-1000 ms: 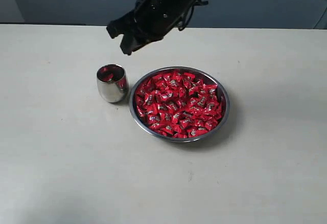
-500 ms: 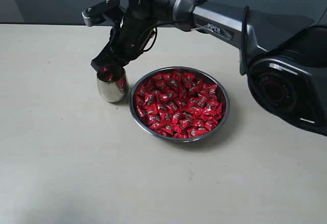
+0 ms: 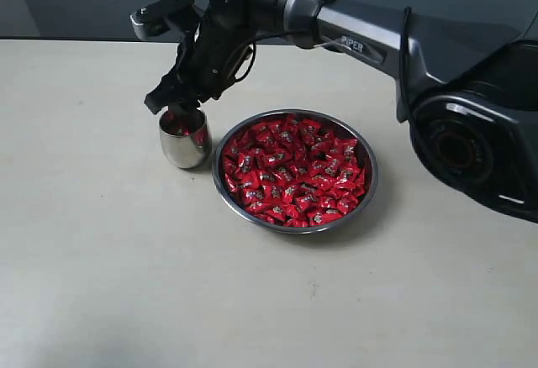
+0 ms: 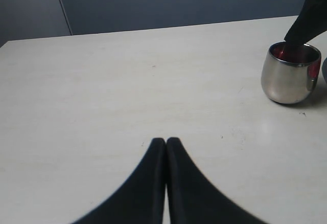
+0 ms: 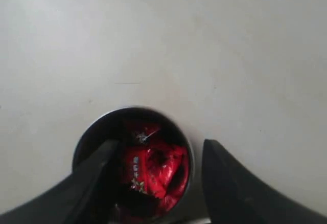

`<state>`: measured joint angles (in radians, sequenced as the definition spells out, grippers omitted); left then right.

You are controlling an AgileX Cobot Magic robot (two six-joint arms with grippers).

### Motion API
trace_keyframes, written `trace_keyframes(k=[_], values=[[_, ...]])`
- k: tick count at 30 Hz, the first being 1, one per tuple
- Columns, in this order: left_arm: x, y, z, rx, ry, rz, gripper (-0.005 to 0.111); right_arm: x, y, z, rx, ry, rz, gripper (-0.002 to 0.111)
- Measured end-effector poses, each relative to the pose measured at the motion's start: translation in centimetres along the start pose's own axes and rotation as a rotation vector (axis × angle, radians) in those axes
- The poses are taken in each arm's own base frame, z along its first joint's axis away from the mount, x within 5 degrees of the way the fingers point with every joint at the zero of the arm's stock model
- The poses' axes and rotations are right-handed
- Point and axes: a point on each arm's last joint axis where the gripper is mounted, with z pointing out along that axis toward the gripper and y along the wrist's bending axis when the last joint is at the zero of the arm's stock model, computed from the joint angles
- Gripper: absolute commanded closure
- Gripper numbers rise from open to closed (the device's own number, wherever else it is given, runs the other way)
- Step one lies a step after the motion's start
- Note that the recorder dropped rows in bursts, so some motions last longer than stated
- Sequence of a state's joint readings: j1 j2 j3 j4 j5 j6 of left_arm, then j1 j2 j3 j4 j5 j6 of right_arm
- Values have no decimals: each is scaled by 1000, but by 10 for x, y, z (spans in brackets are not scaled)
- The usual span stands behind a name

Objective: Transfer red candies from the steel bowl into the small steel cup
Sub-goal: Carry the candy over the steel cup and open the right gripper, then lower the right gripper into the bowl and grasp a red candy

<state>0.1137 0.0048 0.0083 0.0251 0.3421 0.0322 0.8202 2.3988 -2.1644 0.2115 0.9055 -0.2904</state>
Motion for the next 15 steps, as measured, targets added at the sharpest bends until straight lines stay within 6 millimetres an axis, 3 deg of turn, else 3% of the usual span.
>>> trace_keyframes(k=[7,10,15], values=[[0,0,0,0,0,0,106,-6,2,-63,36,65,-12,60],[0,0,0,0,0,0,106,-3,-8,-87,61,103,22,60],[0,0,0,0,0,0,106,8,-30,-109,81,131,94,60]])
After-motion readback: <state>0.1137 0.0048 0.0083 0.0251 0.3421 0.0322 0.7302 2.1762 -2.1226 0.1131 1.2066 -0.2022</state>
